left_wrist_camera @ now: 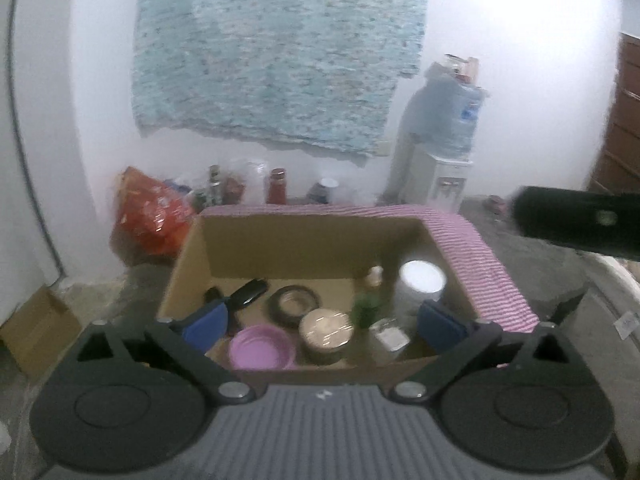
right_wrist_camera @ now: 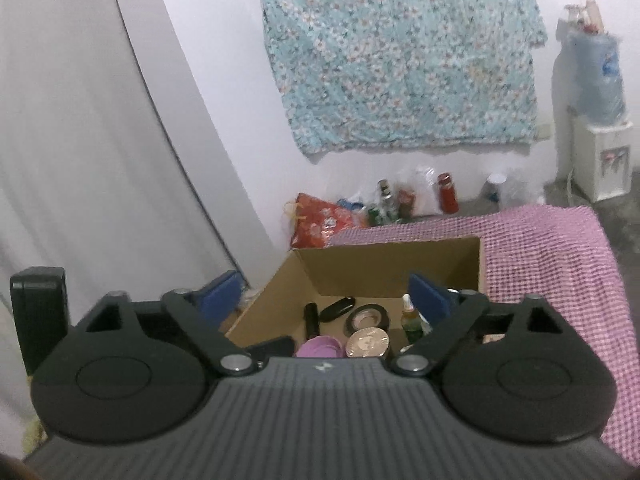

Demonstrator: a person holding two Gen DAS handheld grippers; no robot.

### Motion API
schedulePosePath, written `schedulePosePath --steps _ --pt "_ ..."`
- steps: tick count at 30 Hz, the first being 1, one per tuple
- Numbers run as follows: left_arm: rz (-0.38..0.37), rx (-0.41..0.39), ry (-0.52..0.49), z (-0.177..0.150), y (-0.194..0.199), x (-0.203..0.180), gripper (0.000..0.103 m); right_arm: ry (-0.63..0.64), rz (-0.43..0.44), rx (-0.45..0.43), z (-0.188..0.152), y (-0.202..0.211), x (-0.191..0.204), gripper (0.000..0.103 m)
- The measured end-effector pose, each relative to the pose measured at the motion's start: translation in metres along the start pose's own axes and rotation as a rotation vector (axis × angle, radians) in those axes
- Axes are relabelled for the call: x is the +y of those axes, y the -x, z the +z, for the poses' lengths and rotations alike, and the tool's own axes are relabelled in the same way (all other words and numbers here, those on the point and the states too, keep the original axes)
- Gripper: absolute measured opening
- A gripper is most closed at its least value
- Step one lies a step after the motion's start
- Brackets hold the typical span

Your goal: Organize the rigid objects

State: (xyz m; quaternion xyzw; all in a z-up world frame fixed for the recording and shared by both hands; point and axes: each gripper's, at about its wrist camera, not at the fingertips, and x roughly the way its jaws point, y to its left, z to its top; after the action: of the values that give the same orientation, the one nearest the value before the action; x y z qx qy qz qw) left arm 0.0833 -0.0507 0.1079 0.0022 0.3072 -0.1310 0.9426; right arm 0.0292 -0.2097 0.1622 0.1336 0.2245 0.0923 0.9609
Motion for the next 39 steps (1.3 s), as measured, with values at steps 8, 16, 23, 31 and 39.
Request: schedulePosePath --steps 8,16,23,31,39 --pt "0.063 0.061 0.071 -0.021 0.000 0.042 0.103 0.171 -0.305 -0.051 -0.034 0.004 0.047 0.102" --pt "0.093 0.082 0.037 -0.040 -0.001 0.051 0.103 0.143 -0.433 -0.012 -0.075 -0.015 0.054 0.102" --pt "0.134 0.078 0.017 -0.042 -0.010 0.049 0.103 0.003 -0.379 0.111 -0.097 -0.050 0.032 0.102" --pt "0.136 0.076 -0.013 -0.036 -0.019 0.042 0.103 0.024 -0.366 0.168 -0.096 -0.080 0.025 0.102" --pt "0.113 0.088 -0.032 -0.035 -0.023 0.038 0.102 0.011 -0.383 0.180 -0.094 -0.089 0.013 0.102"
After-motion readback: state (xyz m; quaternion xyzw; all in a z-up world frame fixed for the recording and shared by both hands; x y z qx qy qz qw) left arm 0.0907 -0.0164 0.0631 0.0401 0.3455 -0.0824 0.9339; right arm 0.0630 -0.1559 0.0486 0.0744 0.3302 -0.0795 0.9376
